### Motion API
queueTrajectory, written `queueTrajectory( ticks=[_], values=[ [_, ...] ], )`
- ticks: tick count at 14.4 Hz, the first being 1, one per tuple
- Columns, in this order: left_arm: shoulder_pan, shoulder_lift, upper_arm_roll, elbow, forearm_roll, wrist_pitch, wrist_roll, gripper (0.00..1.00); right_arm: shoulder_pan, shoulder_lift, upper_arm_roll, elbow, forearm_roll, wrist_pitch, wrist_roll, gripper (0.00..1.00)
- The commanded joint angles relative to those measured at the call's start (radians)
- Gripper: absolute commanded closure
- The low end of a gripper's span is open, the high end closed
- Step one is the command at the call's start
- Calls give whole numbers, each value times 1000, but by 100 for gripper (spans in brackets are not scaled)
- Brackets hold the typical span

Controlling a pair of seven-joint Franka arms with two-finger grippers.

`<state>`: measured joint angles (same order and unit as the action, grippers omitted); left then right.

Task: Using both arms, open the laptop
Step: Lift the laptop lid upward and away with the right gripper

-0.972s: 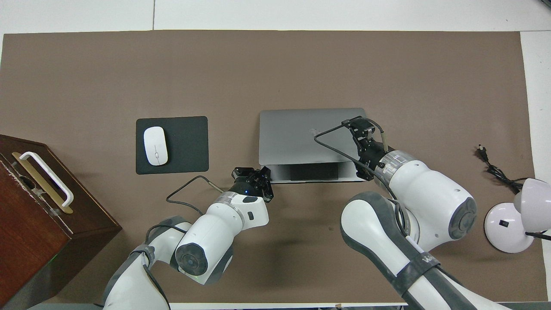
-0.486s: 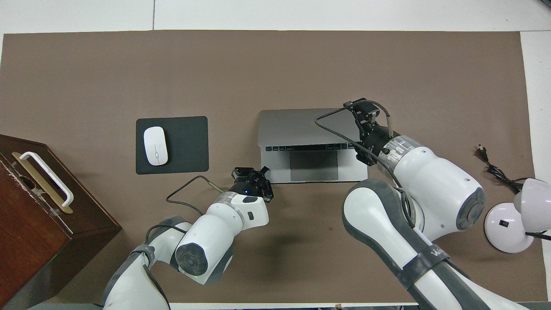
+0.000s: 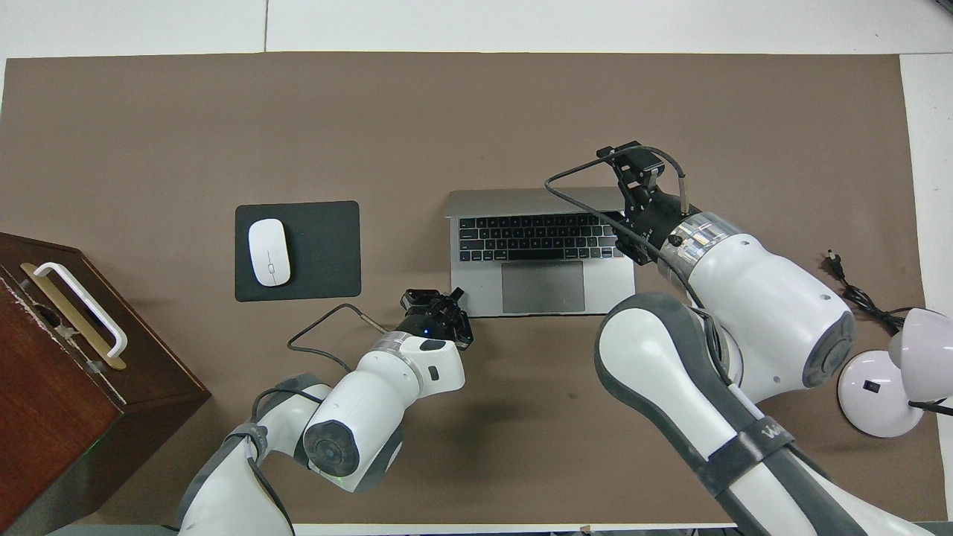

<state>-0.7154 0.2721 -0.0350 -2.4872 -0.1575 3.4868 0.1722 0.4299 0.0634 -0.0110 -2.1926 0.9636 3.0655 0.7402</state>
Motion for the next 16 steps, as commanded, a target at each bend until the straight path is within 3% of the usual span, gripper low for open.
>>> queueTrajectory(
  ticks=[1,16],
  values=[
    [-19,15,14,-4,-16,17,18,100,4,30,-12,66,44,19,-55,0],
    [-19,22,14,2,-14,17,20,100,-39,208,-61,295,81,13,-55,0]
  ],
)
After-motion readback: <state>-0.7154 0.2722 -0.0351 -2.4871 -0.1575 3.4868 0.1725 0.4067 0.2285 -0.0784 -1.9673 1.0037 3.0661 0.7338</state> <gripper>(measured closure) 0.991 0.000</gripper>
